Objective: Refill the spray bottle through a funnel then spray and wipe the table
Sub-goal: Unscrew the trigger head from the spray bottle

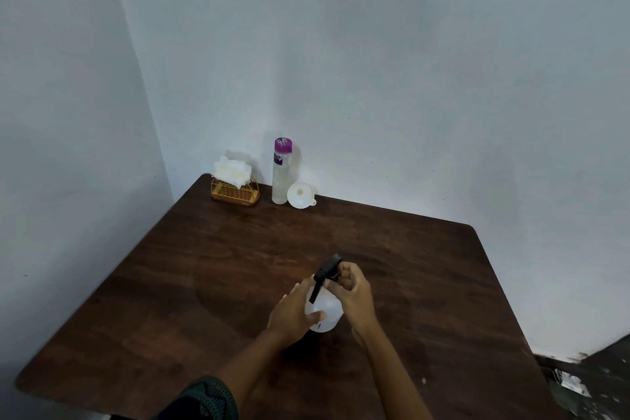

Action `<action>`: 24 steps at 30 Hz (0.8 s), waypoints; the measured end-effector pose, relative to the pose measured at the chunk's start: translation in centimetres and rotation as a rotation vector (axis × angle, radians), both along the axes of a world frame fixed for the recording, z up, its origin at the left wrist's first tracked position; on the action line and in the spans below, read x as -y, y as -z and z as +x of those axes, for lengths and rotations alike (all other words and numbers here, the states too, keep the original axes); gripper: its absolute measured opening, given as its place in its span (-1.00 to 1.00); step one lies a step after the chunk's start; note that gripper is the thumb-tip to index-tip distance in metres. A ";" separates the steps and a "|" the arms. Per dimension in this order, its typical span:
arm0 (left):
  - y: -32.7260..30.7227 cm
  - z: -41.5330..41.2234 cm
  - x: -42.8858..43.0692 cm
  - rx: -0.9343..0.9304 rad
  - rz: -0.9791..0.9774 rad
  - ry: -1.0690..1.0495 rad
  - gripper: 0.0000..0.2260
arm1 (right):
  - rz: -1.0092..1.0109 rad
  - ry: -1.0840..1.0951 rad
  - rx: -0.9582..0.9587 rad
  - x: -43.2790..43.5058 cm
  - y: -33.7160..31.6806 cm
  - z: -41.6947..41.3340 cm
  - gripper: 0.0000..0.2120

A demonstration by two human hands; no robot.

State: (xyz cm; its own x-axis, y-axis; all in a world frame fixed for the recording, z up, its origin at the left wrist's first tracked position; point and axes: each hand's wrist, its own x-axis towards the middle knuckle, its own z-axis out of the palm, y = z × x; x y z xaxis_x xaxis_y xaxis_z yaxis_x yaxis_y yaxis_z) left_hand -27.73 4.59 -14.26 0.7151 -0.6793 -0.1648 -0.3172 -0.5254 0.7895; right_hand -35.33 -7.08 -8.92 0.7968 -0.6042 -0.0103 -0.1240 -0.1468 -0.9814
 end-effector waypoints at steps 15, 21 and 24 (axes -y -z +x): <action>0.1 0.2 -0.1 -0.018 0.024 0.005 -0.34 | 0.028 0.033 0.002 0.2 0.2 0.3 -0.75; 0.1 0.1 0.0 0.032 0.027 0.025 -0.39 | 0.032 -0.075 -0.037 0.6 -0.1 -0.4 -0.74; 0.3 0.2 0.0 0.033 0.031 0.030 -0.38 | 0.062 -0.090 -0.079 0.7 0.1 -0.5 -0.62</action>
